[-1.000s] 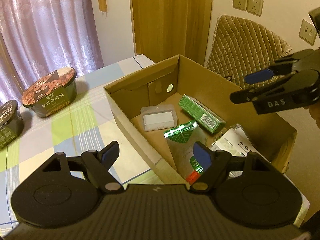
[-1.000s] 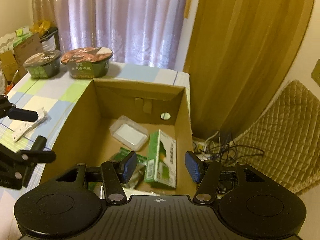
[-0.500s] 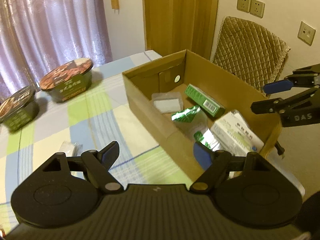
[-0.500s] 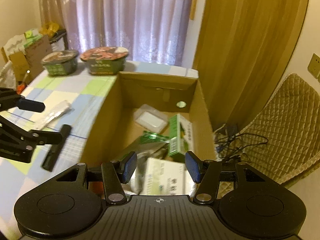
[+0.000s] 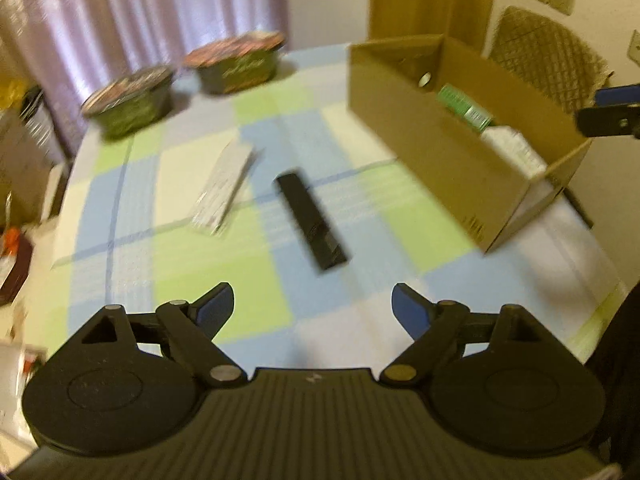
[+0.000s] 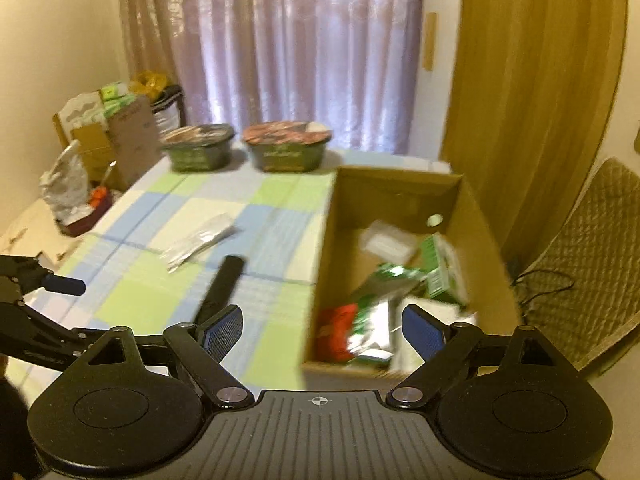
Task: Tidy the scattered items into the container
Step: 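Move both tools back toward the two remotes on the table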
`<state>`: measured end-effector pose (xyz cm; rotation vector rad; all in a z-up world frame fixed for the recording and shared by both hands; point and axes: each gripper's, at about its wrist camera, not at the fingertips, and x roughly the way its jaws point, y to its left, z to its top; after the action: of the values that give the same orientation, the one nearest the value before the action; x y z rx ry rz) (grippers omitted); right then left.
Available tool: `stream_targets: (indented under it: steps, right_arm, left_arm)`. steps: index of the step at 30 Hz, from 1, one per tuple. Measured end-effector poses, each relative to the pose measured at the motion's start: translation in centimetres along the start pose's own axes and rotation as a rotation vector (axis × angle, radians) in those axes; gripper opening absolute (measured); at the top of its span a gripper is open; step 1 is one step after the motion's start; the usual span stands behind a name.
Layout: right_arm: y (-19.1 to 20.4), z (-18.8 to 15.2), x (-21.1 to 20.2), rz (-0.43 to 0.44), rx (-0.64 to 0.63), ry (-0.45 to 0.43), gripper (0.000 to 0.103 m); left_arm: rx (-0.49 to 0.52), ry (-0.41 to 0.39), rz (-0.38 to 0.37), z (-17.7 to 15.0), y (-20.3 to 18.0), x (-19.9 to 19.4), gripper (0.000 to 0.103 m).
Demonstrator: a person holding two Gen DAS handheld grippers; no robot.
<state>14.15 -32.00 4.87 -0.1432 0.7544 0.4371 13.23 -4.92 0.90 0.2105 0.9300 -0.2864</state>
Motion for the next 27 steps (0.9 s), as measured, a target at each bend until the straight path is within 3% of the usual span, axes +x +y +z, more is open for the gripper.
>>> stream_targets:
  steps: [5, 14, 27]
  right_arm:
    - [3.5, -1.5, 0.6, 0.031, 0.009, 0.054, 0.092]
    - [8.0, -1.8, 2.3, 0.059, 0.004, 0.107, 0.092]
    - [11.0, -0.6, 8.8, 0.092, -0.011, 0.172, 0.092]
  left_arm:
    - [-0.011, 0.009, 0.036, -2.8, 2.3, -1.5, 0.091]
    - [0.0, -0.022, 0.056, -4.7, 5.4, -3.5, 0.099]
    - [0.071, -0.006, 0.035, -2.7, 8.4, 0.2, 0.101]
